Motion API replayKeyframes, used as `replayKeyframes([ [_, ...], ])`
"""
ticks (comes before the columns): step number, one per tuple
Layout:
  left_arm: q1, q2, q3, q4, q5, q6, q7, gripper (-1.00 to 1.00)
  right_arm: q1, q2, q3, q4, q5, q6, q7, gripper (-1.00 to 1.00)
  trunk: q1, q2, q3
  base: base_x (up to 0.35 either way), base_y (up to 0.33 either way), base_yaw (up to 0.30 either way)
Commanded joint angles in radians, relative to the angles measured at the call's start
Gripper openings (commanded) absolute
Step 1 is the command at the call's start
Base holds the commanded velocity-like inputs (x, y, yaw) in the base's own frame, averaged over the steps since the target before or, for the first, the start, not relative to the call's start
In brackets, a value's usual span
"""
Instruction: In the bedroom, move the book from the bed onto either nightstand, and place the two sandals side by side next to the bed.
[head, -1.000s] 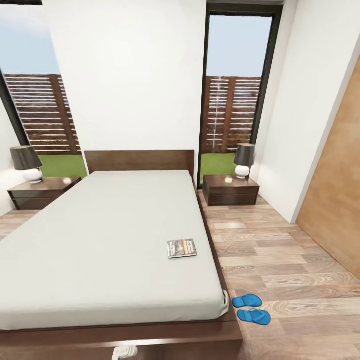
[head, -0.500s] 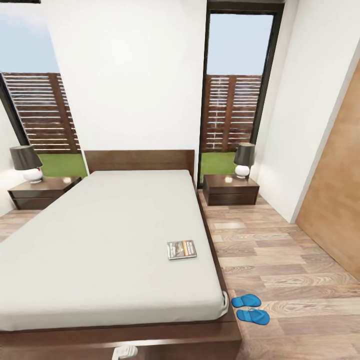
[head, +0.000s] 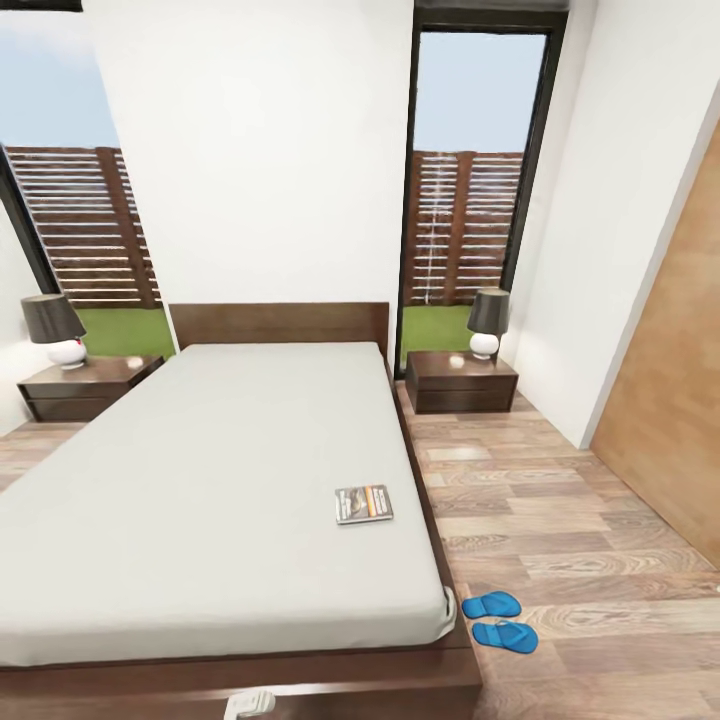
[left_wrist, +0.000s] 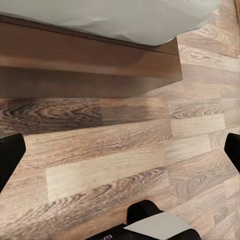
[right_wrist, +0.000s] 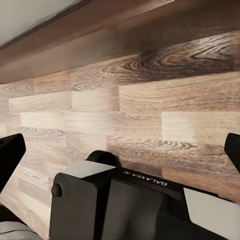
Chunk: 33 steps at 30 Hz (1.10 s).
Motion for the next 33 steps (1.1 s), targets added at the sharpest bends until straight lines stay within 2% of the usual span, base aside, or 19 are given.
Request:
replayKeyframes([
  [1,-0.001,0.0,0.001,0.001,0.0,-0.004,-0.003,1.0,-0.001,0.0,0.0,0.002,-0.01,0.01,0.004,1.0,-0.004,0.007,0.002,0.0,0.0,0.0],
  [33,-0.001,0.0,0.001,0.001,0.0,-0.004,-0.003,1.0,-0.001,0.0,0.0,0.002,-0.01,0.01,0.004,1.0,-0.127,0.231,0.102,0.0,0.0,0.0],
])
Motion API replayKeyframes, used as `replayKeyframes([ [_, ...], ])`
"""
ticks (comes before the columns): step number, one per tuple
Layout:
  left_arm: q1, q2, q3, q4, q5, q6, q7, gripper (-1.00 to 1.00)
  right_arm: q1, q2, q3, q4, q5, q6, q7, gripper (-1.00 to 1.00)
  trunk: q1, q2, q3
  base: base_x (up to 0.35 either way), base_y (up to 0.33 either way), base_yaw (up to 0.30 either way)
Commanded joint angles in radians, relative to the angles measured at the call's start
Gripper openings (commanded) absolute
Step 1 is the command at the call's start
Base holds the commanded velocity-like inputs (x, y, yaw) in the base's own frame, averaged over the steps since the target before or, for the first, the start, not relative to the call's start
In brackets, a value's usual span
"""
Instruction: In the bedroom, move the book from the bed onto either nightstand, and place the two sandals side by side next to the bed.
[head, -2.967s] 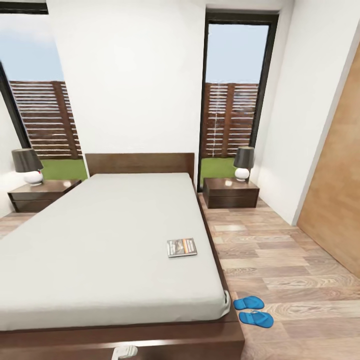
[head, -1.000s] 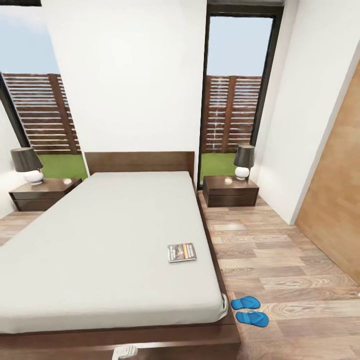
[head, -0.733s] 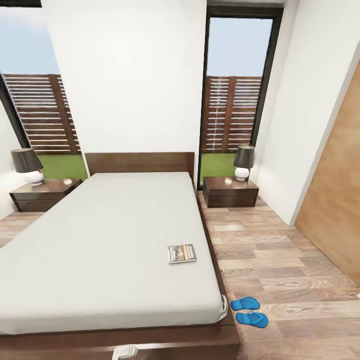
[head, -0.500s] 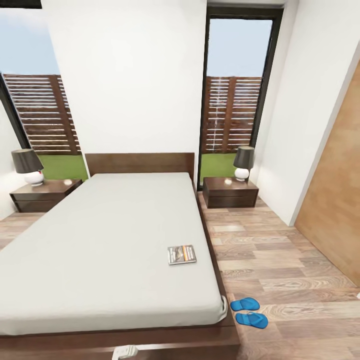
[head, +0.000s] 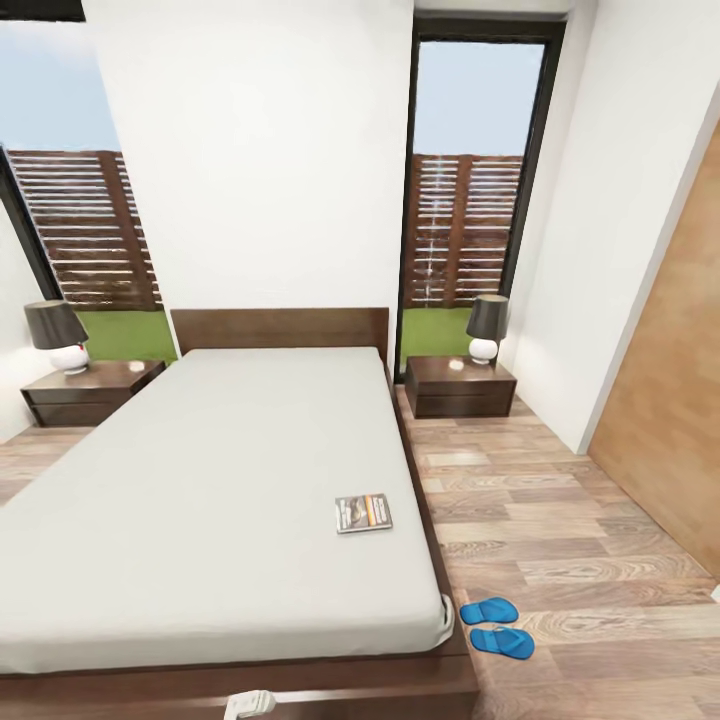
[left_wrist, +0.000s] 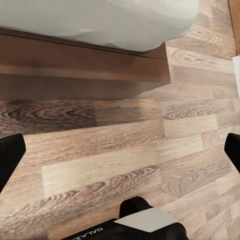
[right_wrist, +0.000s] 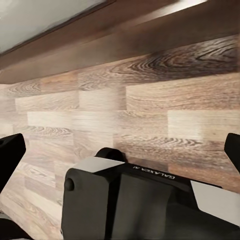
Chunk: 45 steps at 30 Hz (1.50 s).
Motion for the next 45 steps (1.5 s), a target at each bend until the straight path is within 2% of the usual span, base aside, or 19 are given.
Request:
replayKeyframes([
  [1,-0.001,0.0,0.002,0.001,0.0,-0.004,-0.003,1.0,-0.001,0.0,0.0,0.002,-0.01,0.01,0.004,1.0,-0.004,0.006,0.002,0.0,0.0,0.0],
  [45,-0.001,0.0,0.001,0.001,0.0,-0.004,-0.002,1.0,-0.001,0.0,0.0,0.003,-0.01,0.01,0.004,1.0,-0.173,0.314,0.14,0.0,0.0,0.0],
])
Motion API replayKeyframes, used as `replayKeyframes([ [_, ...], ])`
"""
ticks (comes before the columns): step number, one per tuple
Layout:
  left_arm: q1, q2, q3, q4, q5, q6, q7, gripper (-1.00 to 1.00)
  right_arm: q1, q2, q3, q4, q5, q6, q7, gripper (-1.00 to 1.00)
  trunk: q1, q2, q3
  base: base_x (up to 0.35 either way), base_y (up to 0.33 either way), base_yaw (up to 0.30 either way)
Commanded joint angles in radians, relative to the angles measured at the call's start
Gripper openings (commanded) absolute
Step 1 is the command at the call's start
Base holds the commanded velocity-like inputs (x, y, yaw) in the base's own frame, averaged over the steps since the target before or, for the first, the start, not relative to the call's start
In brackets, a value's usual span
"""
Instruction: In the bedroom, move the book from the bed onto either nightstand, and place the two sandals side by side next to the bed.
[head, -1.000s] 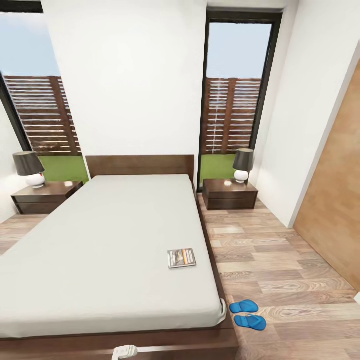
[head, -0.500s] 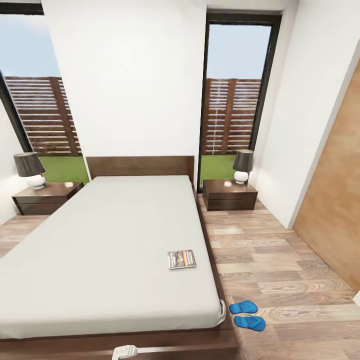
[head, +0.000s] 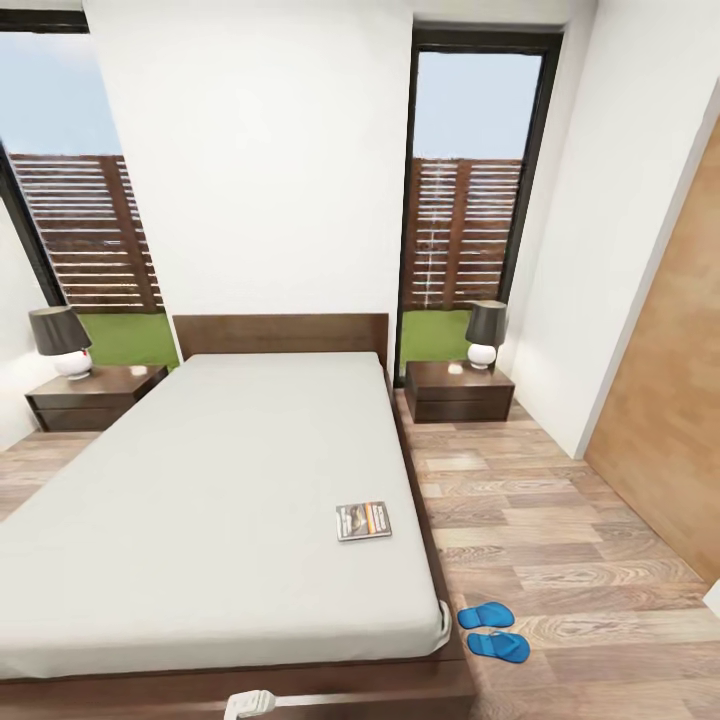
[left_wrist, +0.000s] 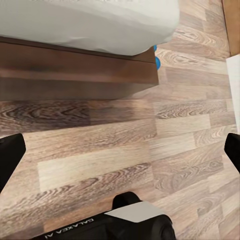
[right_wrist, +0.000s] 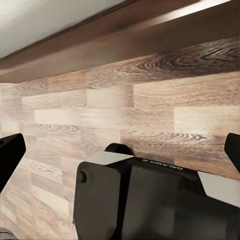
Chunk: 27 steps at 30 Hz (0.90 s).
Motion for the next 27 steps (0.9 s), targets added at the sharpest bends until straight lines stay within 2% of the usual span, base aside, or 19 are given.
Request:
replayKeyframes([
  [1,-0.001,0.0,0.001,0.002,0.0,-0.004,-0.003,1.0,-0.002,0.0,0.0,0.003,-0.01,0.01,0.004,1.0,-0.004,0.006,0.002,0.0,0.0,0.0],
  [27,-0.001,0.0,0.002,0.002,0.0,-0.004,-0.002,1.0,-0.002,0.0,0.0,0.003,-0.01,0.01,0.004,1.0,-0.103,0.188,0.083,0.0,0.0,0.0],
])
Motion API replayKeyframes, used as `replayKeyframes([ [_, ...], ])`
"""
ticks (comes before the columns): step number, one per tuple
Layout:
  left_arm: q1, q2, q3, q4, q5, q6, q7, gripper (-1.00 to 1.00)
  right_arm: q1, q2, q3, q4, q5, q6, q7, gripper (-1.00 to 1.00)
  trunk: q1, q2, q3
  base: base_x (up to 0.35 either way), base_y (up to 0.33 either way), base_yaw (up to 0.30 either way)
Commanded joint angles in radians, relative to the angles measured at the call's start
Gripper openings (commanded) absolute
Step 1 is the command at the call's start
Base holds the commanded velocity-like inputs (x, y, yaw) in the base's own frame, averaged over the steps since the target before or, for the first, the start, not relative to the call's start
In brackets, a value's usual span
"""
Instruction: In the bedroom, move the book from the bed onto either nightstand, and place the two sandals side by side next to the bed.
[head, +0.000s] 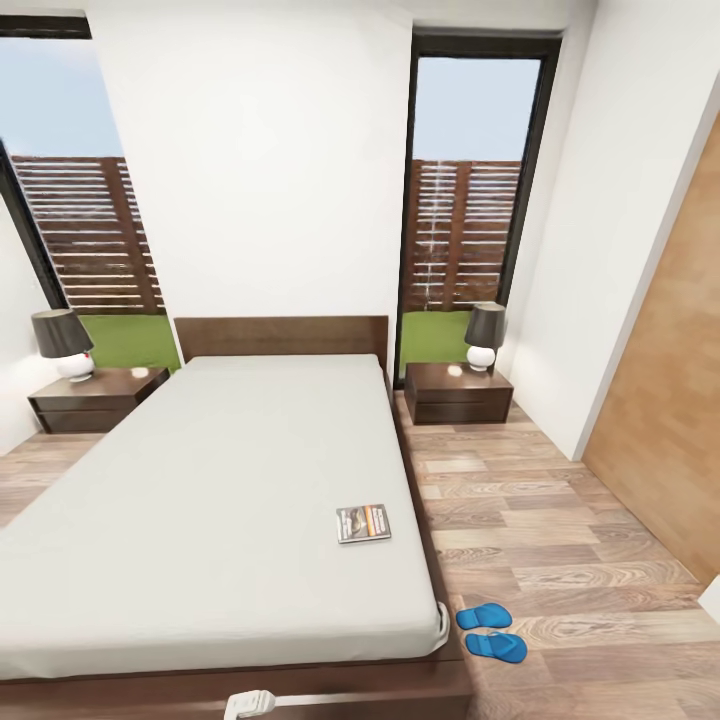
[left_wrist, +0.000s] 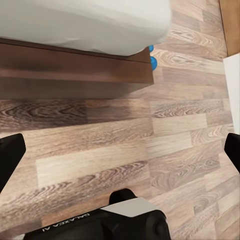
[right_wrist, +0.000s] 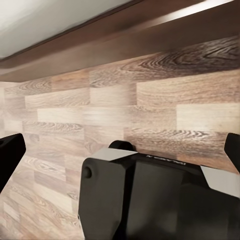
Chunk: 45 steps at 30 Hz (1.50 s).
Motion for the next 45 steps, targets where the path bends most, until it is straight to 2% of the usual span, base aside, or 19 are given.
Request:
replayKeyframes([
  [1,-0.001,0.0,0.001,0.002,0.0,-0.004,-0.003,1.0,-0.002,0.0,0.0,0.002,-0.01,0.01,0.004,1.0,-0.004,0.006,0.001,0.0,0.0,0.0],
  [29,-0.001,0.0,0.002,0.002,0.0,-0.004,-0.001,1.0,-0.002,-0.007,-0.004,0.002,-0.014,0.01,0.003,1.0,-0.107,0.195,0.086,0.0,0.0,0.0],
  [33,-0.001,0.0,0.002,0.002,0.0,-0.004,0.056,1.0,-0.002,-0.011,-0.008,0.003,-0.017,0.01,-0.013,1.0,-0.107,0.195,0.086,0.0,0.0,0.0],
  [35,-0.001,0.0,0.002,0.001,-0.001,-0.004,0.085,1.0,-0.002,-0.011,-0.009,0.002,-0.017,0.01,-0.07,1.0,-0.107,0.195,0.086,0.0,0.0,0.0],
  [36,-0.001,0.0,0.001,0.001,-0.001,-0.004,0.099,1.0,-0.002,-0.011,-0.009,0.002,-0.017,0.01,-0.129,1.0,-0.107,0.195,0.086,0.0,0.0,0.0],
  [38,-0.001,0.0,0.002,0.001,-0.001,-0.004,0.107,1.0,-0.002,-0.011,-0.009,0.002,-0.017,0.01,-0.195,1.0,-0.107,0.195,0.086,0.0,0.0,0.0],
  [39,-0.001,0.0,0.002,0.001,-0.001,-0.004,0.113,1.0,-0.002,-0.011,-0.009,0.001,-0.018,0.01,-0.256,1.0,-0.107,0.195,0.086,0.0,0.0,0.0],
  [41,-0.001,0.0,0.002,0.002,-0.002,-0.005,0.119,1.0,-0.002,-0.011,-0.008,0.001,-0.018,0.011,-0.332,1.0,-0.107,0.195,0.086,0.0,0.0,0.0],
  [45,-0.001,0.0,0.002,0.001,-0.002,-0.005,0.122,1.0,-0.002,-0.012,-0.008,0.001,-0.018,0.01,-0.371,1.0,-0.107,0.195,0.086,0.0,0.0,0.0],
])
